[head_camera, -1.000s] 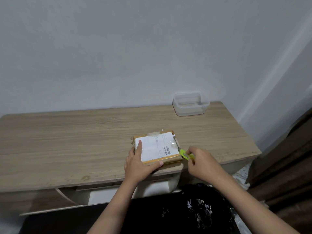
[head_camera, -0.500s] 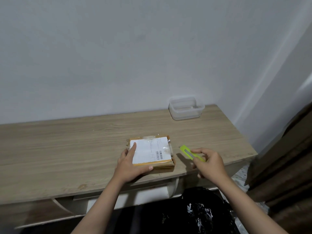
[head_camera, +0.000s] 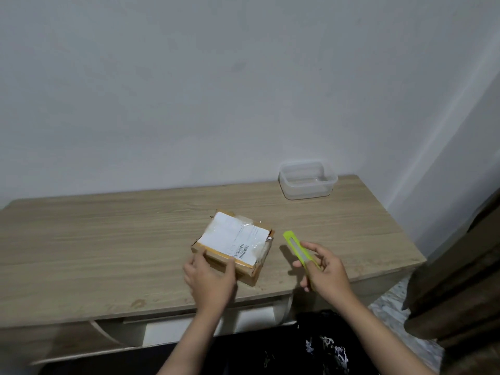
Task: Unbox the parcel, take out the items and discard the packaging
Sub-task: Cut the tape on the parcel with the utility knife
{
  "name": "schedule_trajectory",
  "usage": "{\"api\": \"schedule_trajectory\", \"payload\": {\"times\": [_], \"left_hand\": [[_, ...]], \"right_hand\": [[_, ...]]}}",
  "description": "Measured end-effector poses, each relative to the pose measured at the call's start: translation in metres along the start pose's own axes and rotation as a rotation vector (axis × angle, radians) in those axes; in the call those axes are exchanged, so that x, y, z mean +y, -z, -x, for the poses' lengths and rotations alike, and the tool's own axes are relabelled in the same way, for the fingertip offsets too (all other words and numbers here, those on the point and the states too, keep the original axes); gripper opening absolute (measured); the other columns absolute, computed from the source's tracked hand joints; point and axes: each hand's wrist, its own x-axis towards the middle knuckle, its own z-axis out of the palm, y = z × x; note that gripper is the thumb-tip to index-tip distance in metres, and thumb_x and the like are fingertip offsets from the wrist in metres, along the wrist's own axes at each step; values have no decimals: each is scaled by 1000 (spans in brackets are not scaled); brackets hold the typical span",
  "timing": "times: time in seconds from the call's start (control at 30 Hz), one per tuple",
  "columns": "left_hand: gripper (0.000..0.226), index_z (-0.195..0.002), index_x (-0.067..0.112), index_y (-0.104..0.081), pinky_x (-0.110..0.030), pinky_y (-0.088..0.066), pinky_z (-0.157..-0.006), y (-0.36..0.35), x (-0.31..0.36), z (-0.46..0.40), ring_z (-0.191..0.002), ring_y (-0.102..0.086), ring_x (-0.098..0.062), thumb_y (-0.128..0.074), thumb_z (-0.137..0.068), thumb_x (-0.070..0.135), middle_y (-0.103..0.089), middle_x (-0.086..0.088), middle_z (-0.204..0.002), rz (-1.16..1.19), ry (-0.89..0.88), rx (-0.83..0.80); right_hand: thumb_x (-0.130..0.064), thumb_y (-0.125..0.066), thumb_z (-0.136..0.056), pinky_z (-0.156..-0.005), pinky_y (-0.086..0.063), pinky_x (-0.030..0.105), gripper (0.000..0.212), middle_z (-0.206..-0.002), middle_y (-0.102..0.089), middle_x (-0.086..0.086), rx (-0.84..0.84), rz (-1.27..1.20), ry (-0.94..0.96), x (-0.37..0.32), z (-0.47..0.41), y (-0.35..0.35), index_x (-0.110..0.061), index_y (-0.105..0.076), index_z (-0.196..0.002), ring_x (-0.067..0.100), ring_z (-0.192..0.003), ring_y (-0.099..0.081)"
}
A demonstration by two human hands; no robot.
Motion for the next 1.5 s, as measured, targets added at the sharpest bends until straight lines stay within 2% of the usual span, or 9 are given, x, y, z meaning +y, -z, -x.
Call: {"api": "schedule_trajectory", "payload": {"times": [0.2, 0.43, 0.6, 0.7, 0.9, 1.0, 1.1, 1.27, 1.5], "left_hand": [[118, -146, 17, -22, -41, -14, -113, -24, 20, 12, -143, 0, -27, -80, -53, 60, 3, -14, -155, 15, 25, -183], [96, -141, 12, -38, -16, -14, -106, 7, -13, -48, -137, -15, -5, -88, -60, 24, -11, -8, -156, 152, -145, -434], [39, -115, 12, -62, -38, -41, -101, 18, -39, -84, -117, -52, -31, -72, -77, 9, -59, -14, -120, 16, -202, -83], [27, -107, 6, -63, -37, -42, -93, 11, -28, -72, -105, -54, -34, -66, -81, 9, -59, -17, -107, 51, -134, 125], [115, -145, 5, -16, -33, -13, -116, -24, -4, -55, -145, 1, -19, -78, -63, 56, -2, -12, -155, 117, -39, -62], [127, -148, 10, 0, -47, -10, -117, -32, -1, -67, -144, 13, -15, -74, -60, 63, 10, -8, -158, 109, -7, -81], [121, -146, 23, -6, -62, -18, -111, -29, -14, -88, -146, -1, -18, -76, -56, 66, 0, 0, -158, 119, -35, -161], [95, -146, 20, -25, -29, -27, -111, -15, -23, -109, -137, -31, -11, -81, -70, 30, -30, 6, -150, 187, -81, -167], [81, -144, 23, -30, -32, -32, -111, -11, -32, -132, -131, -41, -7, -72, -75, 23, -41, 3, -146, 302, -54, -227]], "right_hand": [[3, -45, -93, -36, -43, 21, 35, -87, -67, 19, -56, 25, 23, 4, -3, -11, -20, -54, -117, 11, -34, -50], [1, -47, -93, -37, -44, 22, 35, -89, -69, 18, -103, 45, 31, 4, -13, -14, -24, -54, -116, 8, -38, -52], [1, -49, -92, -41, -46, 22, 31, -89, -71, 17, -123, 59, 52, 6, -26, -20, -21, -56, -113, 9, -39, -52], [1, -51, -91, -45, -51, 25, 28, -92, -71, 16, -143, 46, 34, 9, -36, -28, -12, -52, -115, 12, -42, -57], [1, -57, -89, -50, -53, 34, 31, -95, -66, 21, -154, -51, 16, 9, -55, -43, -23, -49, -105, 21, -59, -71], [-1, -60, -87, -59, -55, 44, 31, -94, -66, 18, -115, -66, -6, 13, -70, -44, -23, -50, -108, 27, -67, -73], [-1, -63, -85, -63, -56, 47, 31, -90, -69, 18, -43, -95, -19, 13, -87, -43, -17, -54, -111, 29, -68, -71], [-4, -69, -81, -59, -56, 36, 31, -85, -71, 15, 63, -53, -50, 17, -130, -47, -14, -61, -109, 29, -76, -68], [-14, -76, -75, -72, -47, 24, 30, -80, -67, 6, 183, 186, 14, 19, -199, -68, -7, -70, -104, 19, -73, -64]]}}
